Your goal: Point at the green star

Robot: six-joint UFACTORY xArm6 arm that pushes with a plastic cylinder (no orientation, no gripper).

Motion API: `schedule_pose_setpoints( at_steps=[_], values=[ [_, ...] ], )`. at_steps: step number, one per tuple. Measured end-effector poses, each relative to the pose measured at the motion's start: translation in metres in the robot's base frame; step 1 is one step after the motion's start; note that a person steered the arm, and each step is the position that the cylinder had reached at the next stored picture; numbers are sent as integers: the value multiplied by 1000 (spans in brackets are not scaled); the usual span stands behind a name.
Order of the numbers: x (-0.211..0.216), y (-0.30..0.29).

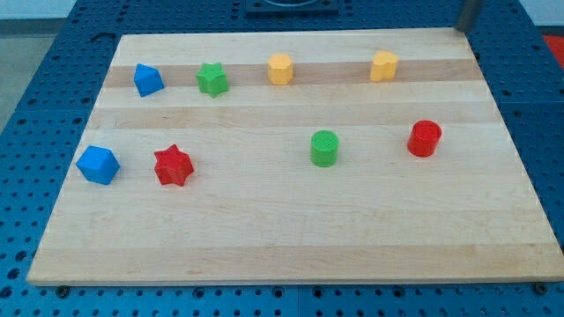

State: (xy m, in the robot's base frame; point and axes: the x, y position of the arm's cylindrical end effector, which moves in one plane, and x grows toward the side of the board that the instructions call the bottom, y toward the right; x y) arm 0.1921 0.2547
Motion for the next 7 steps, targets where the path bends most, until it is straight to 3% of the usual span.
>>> schedule_pose_setpoints(
  at_steps=[3, 5, 7],
  values=[
    [14, -266],
    [77, -321],
    [83, -330]
  ],
)
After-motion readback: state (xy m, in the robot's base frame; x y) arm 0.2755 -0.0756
